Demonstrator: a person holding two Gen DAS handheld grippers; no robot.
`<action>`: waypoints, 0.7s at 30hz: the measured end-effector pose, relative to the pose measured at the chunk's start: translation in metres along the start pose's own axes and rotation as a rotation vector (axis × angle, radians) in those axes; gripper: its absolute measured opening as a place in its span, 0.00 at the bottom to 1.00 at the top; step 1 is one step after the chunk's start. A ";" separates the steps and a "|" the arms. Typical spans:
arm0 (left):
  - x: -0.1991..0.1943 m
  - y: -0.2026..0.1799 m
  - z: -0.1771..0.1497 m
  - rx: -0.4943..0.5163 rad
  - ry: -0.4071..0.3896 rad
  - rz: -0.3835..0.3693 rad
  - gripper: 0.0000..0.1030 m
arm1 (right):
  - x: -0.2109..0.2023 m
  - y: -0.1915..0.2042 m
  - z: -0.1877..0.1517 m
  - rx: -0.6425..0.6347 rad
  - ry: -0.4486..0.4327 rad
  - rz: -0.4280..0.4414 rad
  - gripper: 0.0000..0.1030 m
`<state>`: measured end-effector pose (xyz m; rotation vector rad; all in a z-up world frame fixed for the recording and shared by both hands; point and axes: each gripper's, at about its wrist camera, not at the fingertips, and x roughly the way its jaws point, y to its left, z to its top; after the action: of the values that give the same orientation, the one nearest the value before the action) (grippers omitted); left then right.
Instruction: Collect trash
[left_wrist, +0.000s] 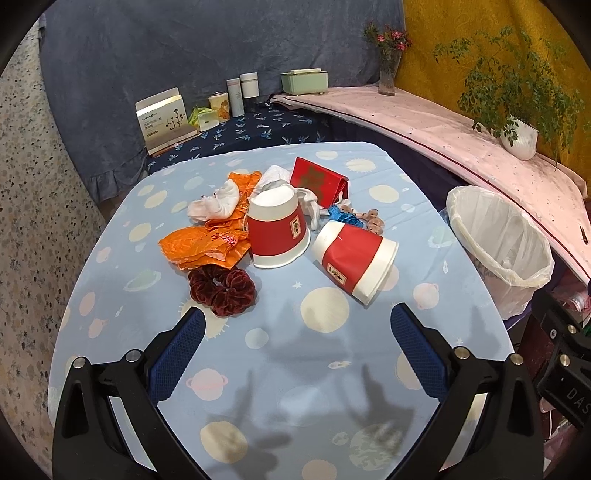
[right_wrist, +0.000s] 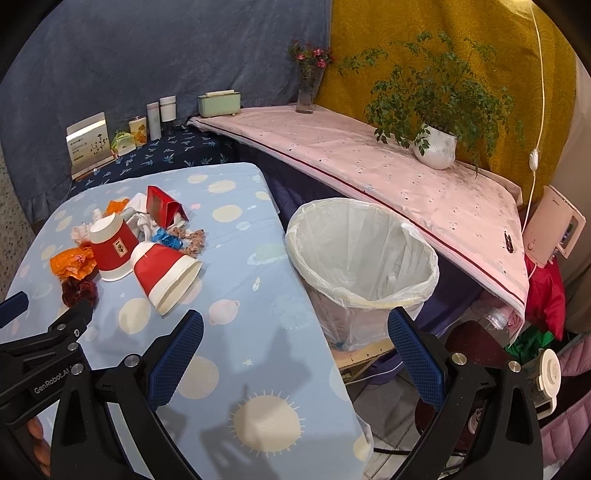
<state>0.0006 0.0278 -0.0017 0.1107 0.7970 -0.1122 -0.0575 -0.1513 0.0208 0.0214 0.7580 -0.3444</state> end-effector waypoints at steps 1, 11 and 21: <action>0.002 0.002 -0.001 -0.001 0.002 0.004 0.93 | 0.001 0.002 0.000 -0.004 0.001 0.004 0.93; 0.027 0.041 -0.006 -0.039 0.011 0.028 0.93 | 0.018 0.032 -0.007 -0.002 0.006 0.058 0.93; 0.066 0.083 0.000 -0.111 0.056 0.013 0.93 | 0.035 0.068 -0.004 -0.032 0.021 0.096 0.93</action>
<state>0.0578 0.1064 -0.0446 0.0135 0.8561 -0.0528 -0.0149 -0.0971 -0.0128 0.0313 0.7801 -0.2410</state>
